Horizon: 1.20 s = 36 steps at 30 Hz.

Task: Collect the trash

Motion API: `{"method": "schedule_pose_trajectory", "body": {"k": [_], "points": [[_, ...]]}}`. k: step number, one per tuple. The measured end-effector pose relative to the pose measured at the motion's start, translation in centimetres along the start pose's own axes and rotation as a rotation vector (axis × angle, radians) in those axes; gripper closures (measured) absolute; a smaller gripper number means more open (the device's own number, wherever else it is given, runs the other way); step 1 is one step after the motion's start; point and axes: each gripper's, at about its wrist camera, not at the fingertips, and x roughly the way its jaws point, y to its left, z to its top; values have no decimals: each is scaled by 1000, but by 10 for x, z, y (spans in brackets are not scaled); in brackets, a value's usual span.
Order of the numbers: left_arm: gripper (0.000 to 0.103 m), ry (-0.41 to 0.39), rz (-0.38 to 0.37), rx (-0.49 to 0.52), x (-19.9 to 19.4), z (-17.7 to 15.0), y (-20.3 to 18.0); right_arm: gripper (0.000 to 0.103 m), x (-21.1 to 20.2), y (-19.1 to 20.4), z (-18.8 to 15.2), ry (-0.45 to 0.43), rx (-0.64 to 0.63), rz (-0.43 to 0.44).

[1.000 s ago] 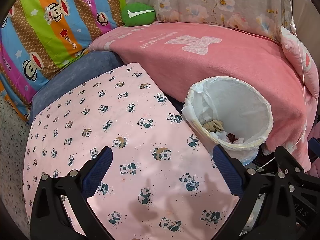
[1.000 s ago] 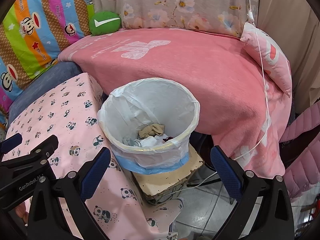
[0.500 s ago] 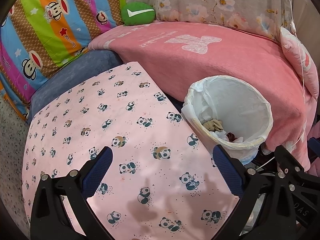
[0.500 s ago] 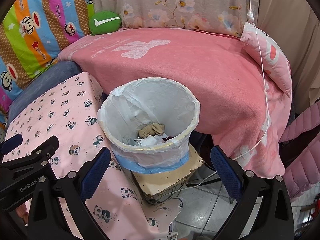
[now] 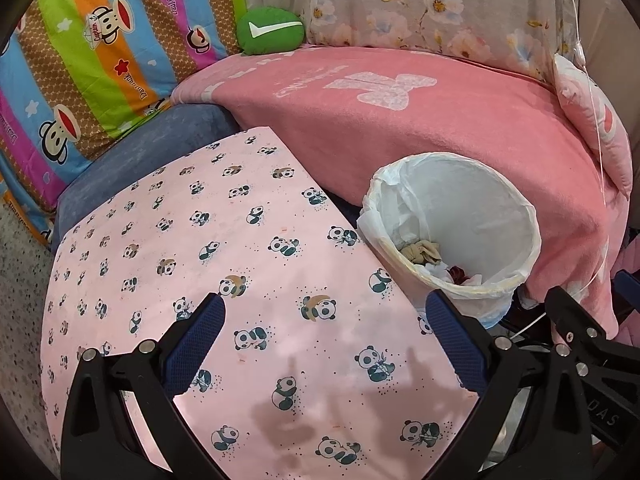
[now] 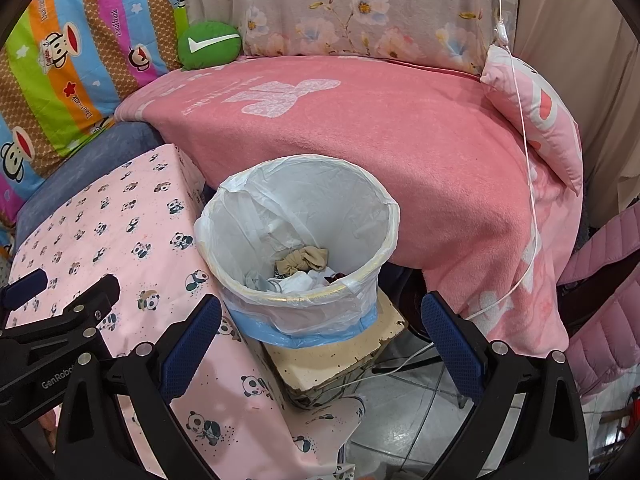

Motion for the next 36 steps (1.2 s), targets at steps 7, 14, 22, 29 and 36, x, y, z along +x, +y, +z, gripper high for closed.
{"method": "schedule_pose_trajectory", "body": {"k": [7, 14, 22, 29, 36], "points": [[7, 2, -3, -4, -1, 1, 0, 4, 0, 0, 0, -1, -1, 0], [7, 3, -3, -4, -1, 1, 0, 4, -1, -2, -1, -2, -1, 0], [7, 14, -2, -10, 0, 0, 1, 4, -2, -2, -1, -2, 1, -5], [7, 22, -6, -10, 2, 1, 1, 4, -1, -2, -1, -2, 1, -4], [7, 32, -3, -10, 4, 0, -1, 4, -2, -1, 0, -1, 0, -4]]}}
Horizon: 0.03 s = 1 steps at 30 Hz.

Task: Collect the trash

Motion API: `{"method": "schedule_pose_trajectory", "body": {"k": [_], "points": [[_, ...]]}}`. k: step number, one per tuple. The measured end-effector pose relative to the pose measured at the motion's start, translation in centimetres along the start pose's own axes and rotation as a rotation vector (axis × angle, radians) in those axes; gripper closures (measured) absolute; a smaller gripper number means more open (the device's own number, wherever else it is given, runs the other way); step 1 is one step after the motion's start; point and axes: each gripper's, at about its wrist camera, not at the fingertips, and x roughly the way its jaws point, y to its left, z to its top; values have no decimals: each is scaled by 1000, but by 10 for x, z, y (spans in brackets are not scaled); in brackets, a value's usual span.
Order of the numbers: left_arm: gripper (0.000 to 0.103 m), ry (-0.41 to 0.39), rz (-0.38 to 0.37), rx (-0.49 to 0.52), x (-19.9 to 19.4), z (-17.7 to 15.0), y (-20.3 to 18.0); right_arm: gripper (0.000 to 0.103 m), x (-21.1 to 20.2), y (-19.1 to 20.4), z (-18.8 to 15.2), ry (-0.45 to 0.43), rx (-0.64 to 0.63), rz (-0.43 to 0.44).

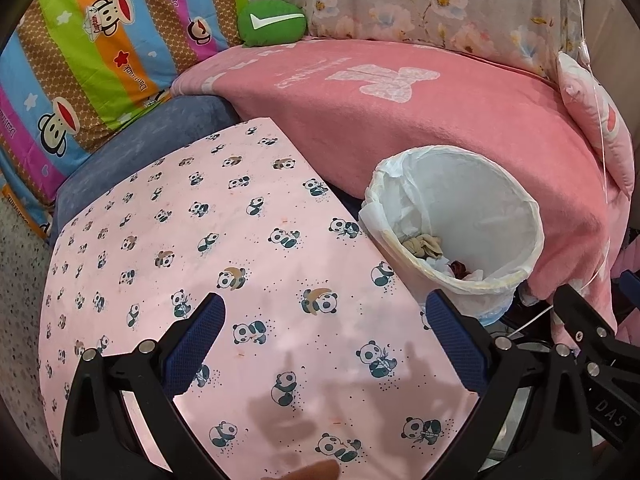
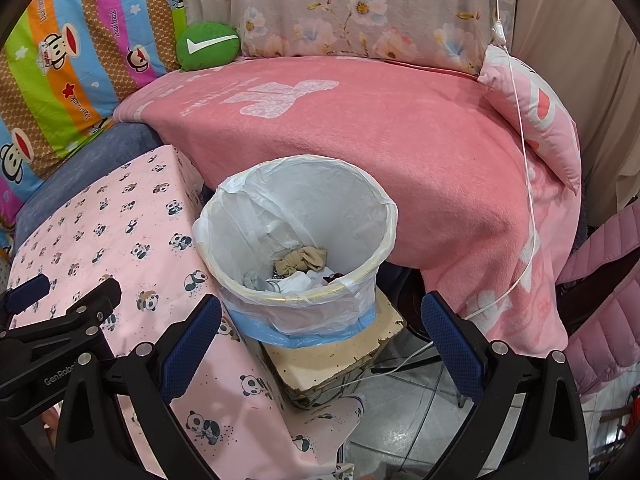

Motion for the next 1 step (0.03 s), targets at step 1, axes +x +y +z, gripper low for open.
{"method": "schedule_pose_trajectory", "body": {"k": [1], "points": [[7, -3, 0, -1, 0, 0, 0, 4, 0, -1, 0, 0, 0, 0]]}}
